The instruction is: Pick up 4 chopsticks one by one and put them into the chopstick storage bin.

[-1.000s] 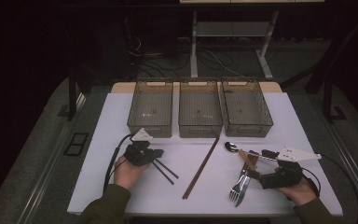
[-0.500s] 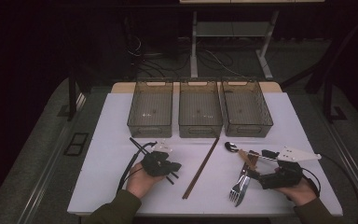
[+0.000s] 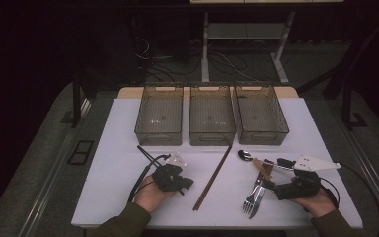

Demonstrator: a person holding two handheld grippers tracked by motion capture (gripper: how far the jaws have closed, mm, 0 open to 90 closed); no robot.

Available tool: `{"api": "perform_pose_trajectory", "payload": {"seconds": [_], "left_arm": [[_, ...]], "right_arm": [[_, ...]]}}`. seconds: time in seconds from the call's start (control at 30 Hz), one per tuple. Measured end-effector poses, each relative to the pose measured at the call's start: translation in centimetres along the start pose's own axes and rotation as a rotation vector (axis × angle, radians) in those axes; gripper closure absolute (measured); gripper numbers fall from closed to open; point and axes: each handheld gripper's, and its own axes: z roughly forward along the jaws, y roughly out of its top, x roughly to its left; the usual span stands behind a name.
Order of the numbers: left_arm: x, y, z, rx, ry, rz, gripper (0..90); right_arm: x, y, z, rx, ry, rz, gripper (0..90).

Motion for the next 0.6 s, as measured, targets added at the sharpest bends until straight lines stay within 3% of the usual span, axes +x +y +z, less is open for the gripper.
{"api": "perform_pose_trajectory", "payload": {"seconds": [0.3, 0.6], "left_arm": [[-0.36, -0.39, -0.43, 0.017, 0.007, 0.009, 89.7], [-0.7, -0.96, -0.88, 0.031, -0.017, 0.005, 89.8]], "right_arm": [[-0.02, 0.0, -0.01, 0.0, -0.003, -0.002, 3.6], [-0.01, 0.0, -0.03, -0.001, -0.004, -0.003, 3.6]]}}
